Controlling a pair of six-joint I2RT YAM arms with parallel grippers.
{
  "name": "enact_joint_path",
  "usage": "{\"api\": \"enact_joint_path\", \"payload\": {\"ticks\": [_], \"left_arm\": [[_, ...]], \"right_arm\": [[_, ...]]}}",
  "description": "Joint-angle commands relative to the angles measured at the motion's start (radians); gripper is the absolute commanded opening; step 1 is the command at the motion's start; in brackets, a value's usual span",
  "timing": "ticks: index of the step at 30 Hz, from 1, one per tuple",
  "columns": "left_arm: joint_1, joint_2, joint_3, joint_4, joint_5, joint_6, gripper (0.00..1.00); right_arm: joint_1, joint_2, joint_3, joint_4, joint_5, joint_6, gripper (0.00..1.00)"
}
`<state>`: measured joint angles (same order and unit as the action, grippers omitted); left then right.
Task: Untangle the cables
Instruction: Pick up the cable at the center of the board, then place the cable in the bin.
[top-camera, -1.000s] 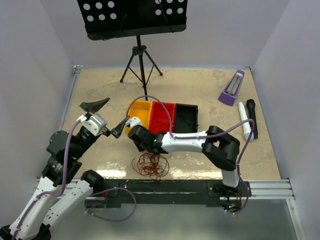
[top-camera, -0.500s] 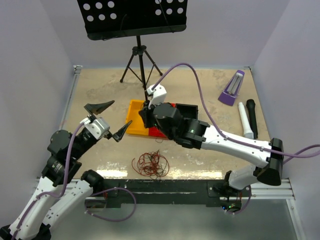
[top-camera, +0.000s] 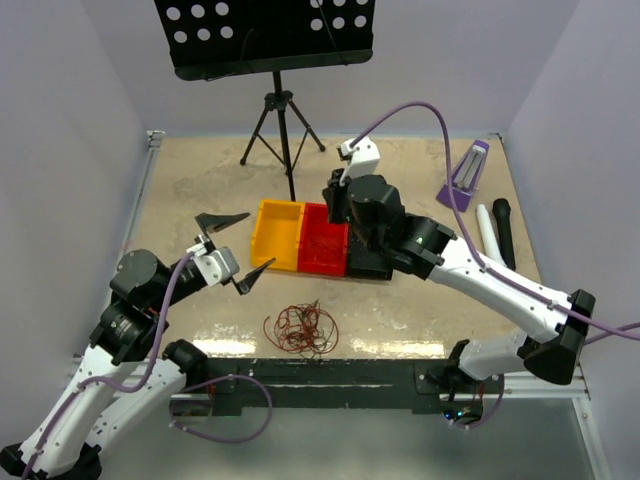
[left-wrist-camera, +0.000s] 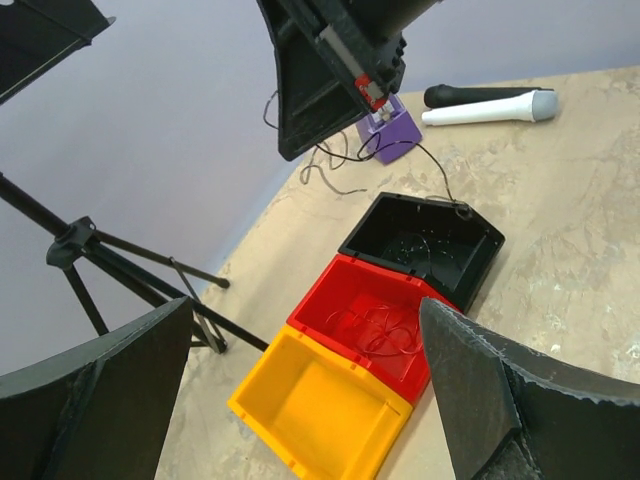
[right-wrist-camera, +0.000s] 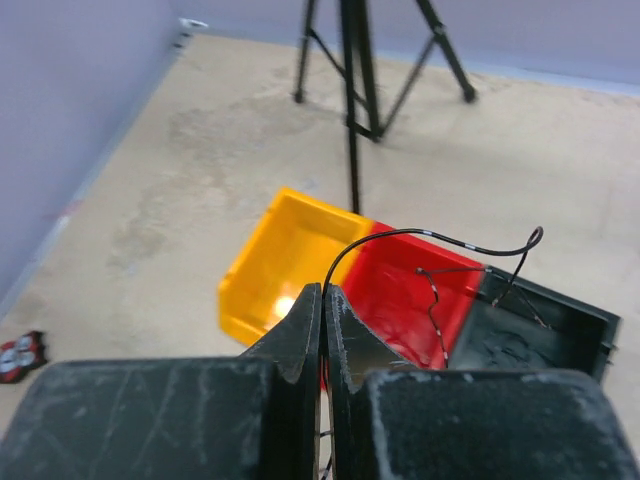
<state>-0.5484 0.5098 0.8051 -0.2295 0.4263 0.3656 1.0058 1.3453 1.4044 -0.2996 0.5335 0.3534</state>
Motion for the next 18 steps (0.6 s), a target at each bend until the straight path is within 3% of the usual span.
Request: {"api": "enact_joint_path", "payload": {"ticks": [1,9,18], "left_arm": [[-0.002,0.012,0.02,-0.011,0.038,0.05,0.99],[-0.002,0.03,0.031,-0.005,0.054,0.049,1.0],[-0.002,0.027,0.032,0.004,0.042,0.05,0.99]], "right_arm": [[-0.099,-0.034,-0.091,0.014,-0.078,-0.036,0.0],[-0.234,0.02,-0.219,0.112,-0.179,-0.1,0.0],[-0.314,0.12,-0.234,0.172,-0.243,-0.1,0.0]]}}
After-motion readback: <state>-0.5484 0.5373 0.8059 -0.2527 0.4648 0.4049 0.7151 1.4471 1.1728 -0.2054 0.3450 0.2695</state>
